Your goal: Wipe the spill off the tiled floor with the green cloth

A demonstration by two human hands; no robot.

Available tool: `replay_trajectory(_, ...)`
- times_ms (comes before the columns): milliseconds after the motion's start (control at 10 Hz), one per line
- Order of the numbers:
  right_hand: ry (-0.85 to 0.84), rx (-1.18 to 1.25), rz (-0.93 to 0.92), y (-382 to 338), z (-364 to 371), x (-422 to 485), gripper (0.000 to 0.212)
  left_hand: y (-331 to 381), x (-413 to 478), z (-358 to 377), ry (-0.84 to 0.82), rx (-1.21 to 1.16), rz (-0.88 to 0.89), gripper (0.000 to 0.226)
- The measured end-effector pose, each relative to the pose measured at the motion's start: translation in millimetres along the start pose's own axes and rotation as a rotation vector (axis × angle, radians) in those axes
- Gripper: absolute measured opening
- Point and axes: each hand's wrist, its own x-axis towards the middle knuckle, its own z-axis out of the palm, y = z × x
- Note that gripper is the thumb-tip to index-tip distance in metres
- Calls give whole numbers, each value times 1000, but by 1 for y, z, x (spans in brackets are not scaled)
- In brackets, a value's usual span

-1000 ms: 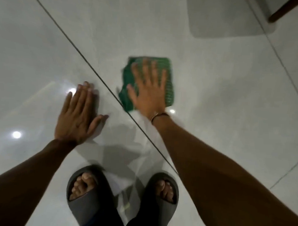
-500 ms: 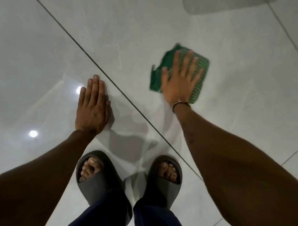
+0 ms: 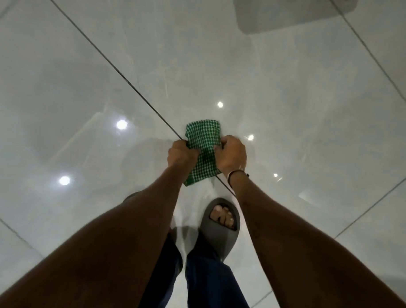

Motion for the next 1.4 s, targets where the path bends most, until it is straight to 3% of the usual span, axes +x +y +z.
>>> replay_trajectory(200, -154, 698, 268, -74, -115, -35, 11, 84, -86, -97, -114, -355, -18, 27)
replay_trajectory(300, -217, 811, 264, -127, -216, -79, 15, 157, -163, -158, -172, -392, 49, 22)
replay_trajectory(400, -208, 856, 219, -188, -330, -122, 22, 245, -247, -212, -215, -420, 125, 42)
replay_trajectory(500, -132, 900, 135, -241, -441, -136, 29, 342, -310, -245, -233, -463, 205, 40)
replay_trajectory(700, 16, 950, -6, -314, -590, -62, 26, 518, -340, -251, -231, -515, 381, 41)
replay_trajectory(900, 65, 819, -139, -344, -659, 71, 20, 631, -296, -205, -145, -593, 381, 45)
replay_trajectory(1000, 35, 663, -141, -336, -660, 122, 29, 646, -274, -186, 26, -301, 456, 27)
replay_trajectory(1100, -26, 435, -141, -325, -653, 142, 23, 637, -270, -178, 265, 220, 643, 20)
replay_trajectory(1300, 93, 140, -394, -344, -675, 90, 49, 636, -326, -205, 262, 408, 787, 33)
replay_trajectory(1400, 172, -236, -592, -359, -695, 27, 77, 629, -379, -248, 317, 574, 834, 60)
